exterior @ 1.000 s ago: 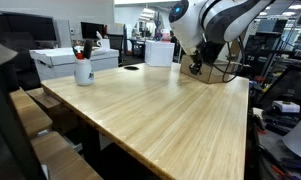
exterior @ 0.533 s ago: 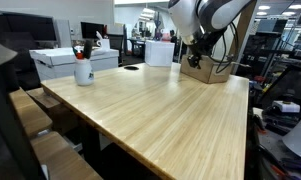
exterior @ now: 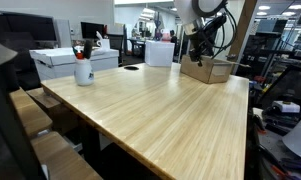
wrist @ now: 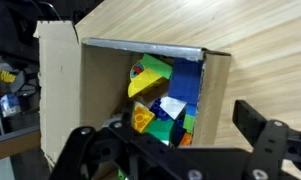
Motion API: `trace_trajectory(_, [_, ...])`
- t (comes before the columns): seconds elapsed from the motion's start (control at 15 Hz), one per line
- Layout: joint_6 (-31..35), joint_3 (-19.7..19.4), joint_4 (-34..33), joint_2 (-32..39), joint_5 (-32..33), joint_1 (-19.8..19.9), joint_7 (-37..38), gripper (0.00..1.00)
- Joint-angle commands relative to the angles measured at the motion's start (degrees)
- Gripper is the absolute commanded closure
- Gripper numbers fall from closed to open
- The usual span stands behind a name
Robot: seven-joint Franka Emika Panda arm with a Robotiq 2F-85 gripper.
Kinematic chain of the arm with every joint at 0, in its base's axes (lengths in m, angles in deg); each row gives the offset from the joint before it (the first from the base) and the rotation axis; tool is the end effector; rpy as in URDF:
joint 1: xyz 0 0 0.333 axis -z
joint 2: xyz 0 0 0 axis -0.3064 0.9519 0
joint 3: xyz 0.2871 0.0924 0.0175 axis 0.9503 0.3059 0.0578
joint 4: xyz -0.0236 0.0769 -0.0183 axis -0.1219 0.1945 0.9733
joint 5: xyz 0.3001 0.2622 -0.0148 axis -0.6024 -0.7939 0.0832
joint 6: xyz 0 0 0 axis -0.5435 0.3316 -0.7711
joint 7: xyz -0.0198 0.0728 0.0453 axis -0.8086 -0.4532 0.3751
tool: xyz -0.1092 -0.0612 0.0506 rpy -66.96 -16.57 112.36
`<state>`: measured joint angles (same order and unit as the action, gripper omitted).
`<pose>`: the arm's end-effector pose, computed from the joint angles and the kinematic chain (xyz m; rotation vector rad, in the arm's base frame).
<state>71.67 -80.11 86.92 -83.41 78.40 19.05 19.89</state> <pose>0.4862 -0.0883 0.3175 2.4919 -0.6434 -0.4084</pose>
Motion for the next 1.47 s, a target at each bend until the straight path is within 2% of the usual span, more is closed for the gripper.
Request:
trace_trajectory(0.0, [-1.97, -0.69, -2.27, 0.4, -6.3, 1.14, -5.6, 0.09])
trace_trajectory(0.07, [-2.25, -0.97, -2.62, 0.42, -7.42, 1.21, -5.98, 0.28])
trace_trajectory(0.6, [-2.29, -1.55, -2.87, 0.44, -8.46, 1.26, -4.59, 0.71])
trace_trajectory(0.8, [-0.98, -1.09, -1.33, -0.48, -6.71, 0.61, -2.33, 0.93])
trace_trajectory(0.87, [-0.31, -0.81, -0.57, -0.91, -5.81, 0.28, -1.34, 0.96])
trace_trajectory(1.07, [0.07, -0.04, 0.43, -1.32, -4.5, -0.3, 0.0, 0.97])
trace_trajectory(1.4, [0.54, 1.07, 2.24, -1.72, -0.95, -1.61, 3.03, 0.96])
